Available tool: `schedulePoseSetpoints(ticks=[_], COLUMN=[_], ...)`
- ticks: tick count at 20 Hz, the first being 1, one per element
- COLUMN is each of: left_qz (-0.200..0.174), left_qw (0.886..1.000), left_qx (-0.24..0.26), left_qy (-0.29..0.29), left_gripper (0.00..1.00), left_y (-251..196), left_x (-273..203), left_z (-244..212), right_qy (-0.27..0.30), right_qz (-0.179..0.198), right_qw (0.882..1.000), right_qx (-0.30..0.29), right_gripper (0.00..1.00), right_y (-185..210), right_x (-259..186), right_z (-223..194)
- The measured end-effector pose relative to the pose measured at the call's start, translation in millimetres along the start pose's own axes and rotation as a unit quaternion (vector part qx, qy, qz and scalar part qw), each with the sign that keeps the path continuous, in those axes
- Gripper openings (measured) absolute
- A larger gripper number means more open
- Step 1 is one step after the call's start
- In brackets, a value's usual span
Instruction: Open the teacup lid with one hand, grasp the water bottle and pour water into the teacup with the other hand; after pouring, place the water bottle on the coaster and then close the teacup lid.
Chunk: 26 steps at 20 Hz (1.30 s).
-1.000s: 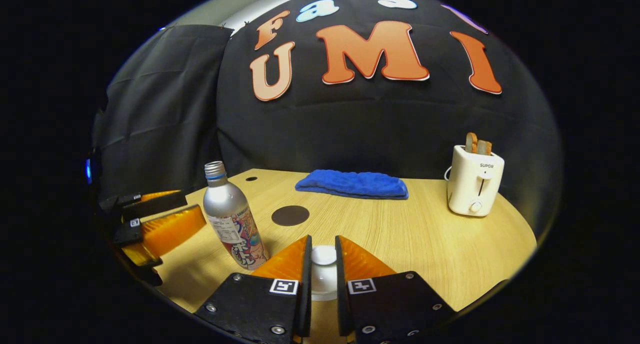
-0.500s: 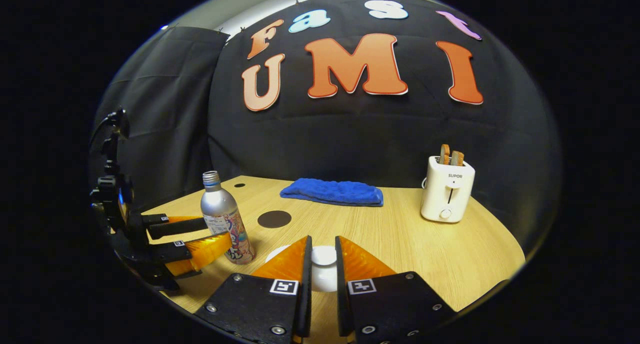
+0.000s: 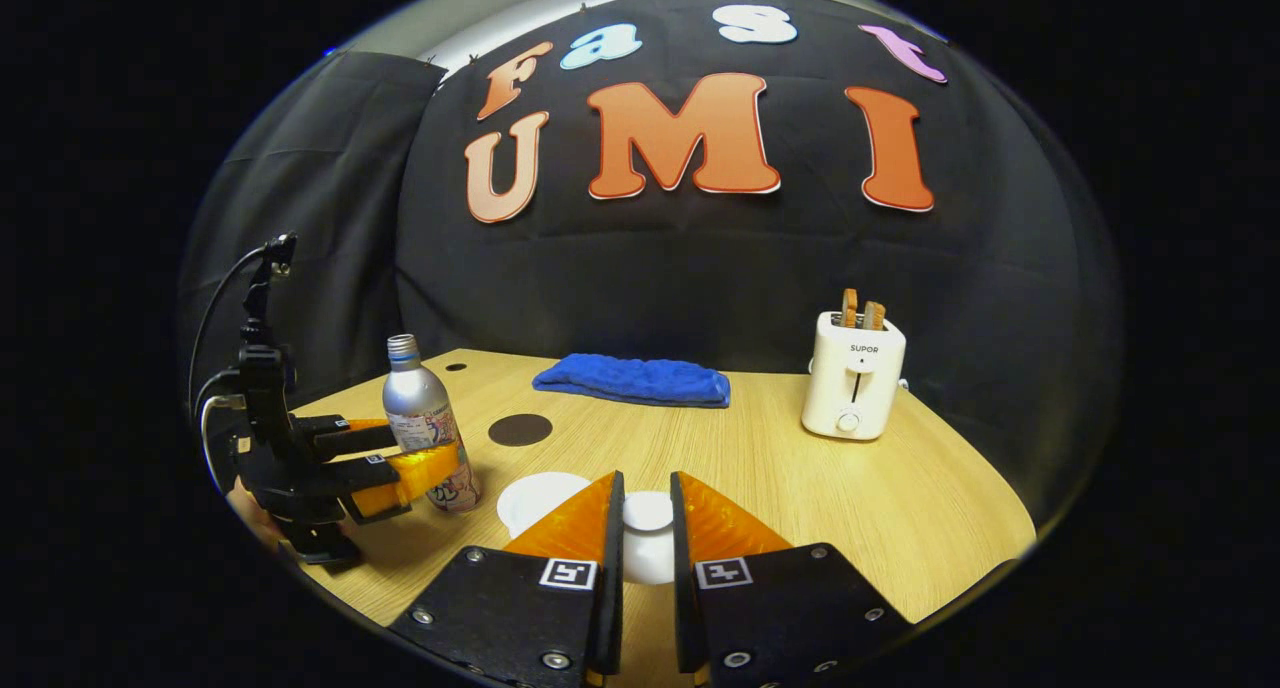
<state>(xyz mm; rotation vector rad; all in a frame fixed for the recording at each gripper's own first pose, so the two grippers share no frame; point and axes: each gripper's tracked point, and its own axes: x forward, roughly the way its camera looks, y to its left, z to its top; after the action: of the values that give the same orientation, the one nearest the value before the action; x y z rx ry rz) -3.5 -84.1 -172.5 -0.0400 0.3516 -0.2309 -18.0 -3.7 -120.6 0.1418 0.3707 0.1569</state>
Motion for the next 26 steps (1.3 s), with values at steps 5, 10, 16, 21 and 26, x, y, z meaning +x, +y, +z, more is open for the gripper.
schedulePoseSetpoints(ticks=[5,10,16,21,26], left_qz=[0.018,0.043,0.047,0.059,0.053], left_qw=[0.997,0.982,0.953,0.923,0.885], left_qx=[0.08,0.182,0.299,0.379,0.462], left_qy=[-0.009,-0.028,-0.031,-0.016,-0.01], left_gripper=[0.8,0.78,0.82,0.77,0.82], left_y=[6.7,14.1,19.5,29.1,26.8], left_x=[-3.0,-5.3,1.7,7.8,17.0], left_z=[7.5,25.0,32.0,31.7,27.1], right_qy=[-0.005,-0.014,-0.015,-0.014,-0.005], right_qz=[-0.018,-0.026,-0.032,-0.036,-0.039], right_qw=[1.0,0.999,0.999,0.999,0.999], right_qx=[0.02,0.021,0.015,0.016,0.022], right_gripper=[0.22,0.22,0.22,0.22,0.22], right_y=[-15.4,-23.1,-33.8,-46.7,-59.3], right_x=[-1.3,-6.6,-11.0,-14.0,-12.5], right_z=[0.0,1.7,0.8,-3.1,-14.7])
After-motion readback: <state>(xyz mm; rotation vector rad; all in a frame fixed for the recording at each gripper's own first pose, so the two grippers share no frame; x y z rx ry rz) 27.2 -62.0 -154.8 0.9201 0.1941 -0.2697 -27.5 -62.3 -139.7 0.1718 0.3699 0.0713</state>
